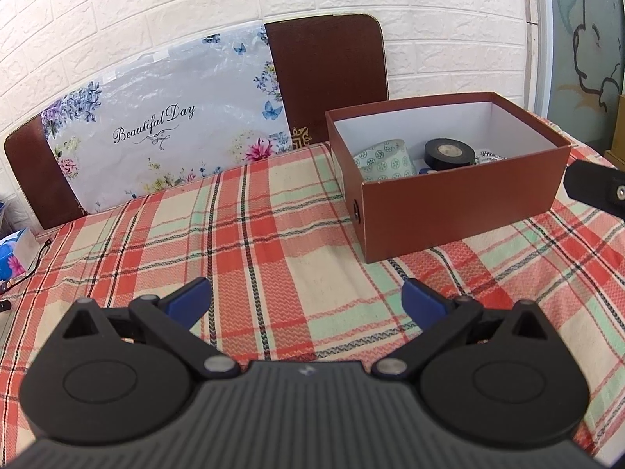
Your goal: Organize objects
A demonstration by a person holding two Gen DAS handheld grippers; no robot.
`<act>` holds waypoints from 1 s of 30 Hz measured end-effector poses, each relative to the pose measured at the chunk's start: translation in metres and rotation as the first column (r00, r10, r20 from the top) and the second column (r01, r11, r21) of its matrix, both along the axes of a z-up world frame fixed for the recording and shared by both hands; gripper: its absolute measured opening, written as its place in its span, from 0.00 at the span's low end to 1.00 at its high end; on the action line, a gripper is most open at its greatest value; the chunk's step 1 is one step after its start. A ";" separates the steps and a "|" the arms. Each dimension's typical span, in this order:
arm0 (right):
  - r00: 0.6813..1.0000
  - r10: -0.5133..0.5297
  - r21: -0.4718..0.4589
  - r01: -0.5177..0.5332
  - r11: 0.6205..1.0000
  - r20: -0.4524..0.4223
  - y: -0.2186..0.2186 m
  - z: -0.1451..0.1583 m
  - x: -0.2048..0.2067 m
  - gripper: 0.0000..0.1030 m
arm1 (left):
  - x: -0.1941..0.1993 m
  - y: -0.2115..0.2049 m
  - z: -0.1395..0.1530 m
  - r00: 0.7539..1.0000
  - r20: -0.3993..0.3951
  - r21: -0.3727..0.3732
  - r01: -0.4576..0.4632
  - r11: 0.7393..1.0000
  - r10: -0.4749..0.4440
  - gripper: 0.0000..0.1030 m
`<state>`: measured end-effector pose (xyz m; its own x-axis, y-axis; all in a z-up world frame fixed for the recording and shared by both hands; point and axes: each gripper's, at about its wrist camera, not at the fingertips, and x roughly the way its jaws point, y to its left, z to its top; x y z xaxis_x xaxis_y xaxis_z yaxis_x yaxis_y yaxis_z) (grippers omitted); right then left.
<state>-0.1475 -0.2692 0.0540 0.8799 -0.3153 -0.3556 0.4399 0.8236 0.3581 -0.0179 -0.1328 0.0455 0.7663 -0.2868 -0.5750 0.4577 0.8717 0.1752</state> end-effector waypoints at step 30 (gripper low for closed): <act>0.999 -0.004 0.042 0.006 0.999 -0.037 -0.013 -0.017 0.010 0.95 | 0.009 -0.013 -0.018 0.996 -0.086 0.028 0.019 0.999 -0.017 1.00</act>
